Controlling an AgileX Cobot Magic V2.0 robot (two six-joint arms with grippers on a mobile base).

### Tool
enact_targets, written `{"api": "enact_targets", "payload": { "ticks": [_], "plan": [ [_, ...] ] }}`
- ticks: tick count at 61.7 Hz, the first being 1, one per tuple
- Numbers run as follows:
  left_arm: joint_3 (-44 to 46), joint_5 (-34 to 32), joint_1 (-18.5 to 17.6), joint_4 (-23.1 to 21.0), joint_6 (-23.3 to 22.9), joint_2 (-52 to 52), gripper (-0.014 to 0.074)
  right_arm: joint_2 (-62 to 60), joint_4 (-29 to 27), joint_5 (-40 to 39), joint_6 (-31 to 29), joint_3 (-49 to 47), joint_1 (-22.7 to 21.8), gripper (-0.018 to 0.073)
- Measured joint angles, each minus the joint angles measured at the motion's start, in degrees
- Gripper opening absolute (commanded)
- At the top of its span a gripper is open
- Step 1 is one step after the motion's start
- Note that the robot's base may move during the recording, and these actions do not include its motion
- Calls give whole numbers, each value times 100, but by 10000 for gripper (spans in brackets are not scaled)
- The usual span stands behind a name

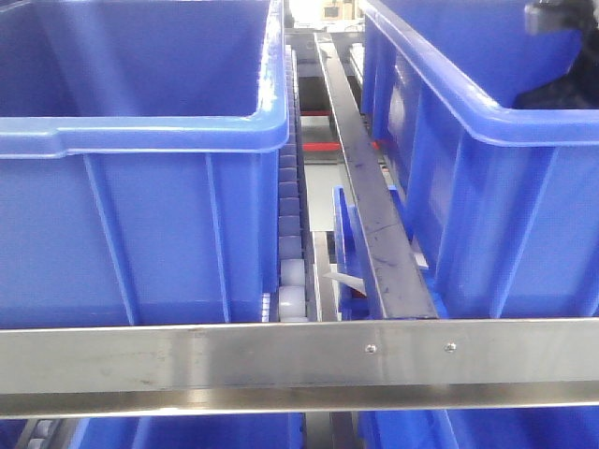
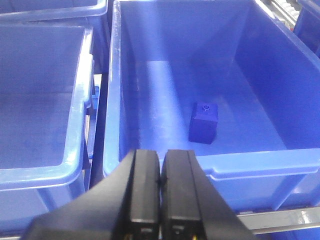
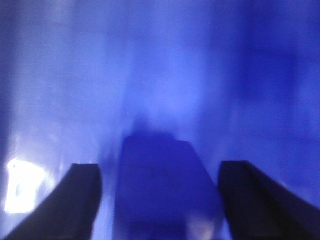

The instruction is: Pick and sort blue part to right shelf

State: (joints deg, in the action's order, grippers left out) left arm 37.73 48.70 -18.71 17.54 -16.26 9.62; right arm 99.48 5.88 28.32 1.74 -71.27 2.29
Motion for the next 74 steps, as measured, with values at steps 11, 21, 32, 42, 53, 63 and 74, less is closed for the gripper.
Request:
{"api": "enact_targets", "payload": {
  "ticks": [11, 21, 32, 42, 53, 63, 74],
  "plan": [
    [0, 0, 0, -19, 0, 0, 125, -836, 0, 273, -14, 0, 0, 259],
    [0, 0, 0, -19, -10, 0, 125, -1809, -108, 815, -14, 0, 0, 37],
    [0, 0, 0, -19, -10, 0, 125, -2968, -183, 1017, -14, 486, 0, 38],
    [0, 0, 0, -19, -10, 0, 125, -4437, -222, 926, -14, 1806, 0, 38],
    [0, 0, 0, -19, -10, 0, 125, -6275, -253, 780, -17, 3333, 0, 38],
    [0, 0, 0, -19, -10, 0, 125, -7892, -287, 788, -17, 4263, 0, 38],
    [0, 0, 0, -24, -10, 0, 125, -9261, -296, 1001, -26, 4589, 0, 38]
  ]
}}
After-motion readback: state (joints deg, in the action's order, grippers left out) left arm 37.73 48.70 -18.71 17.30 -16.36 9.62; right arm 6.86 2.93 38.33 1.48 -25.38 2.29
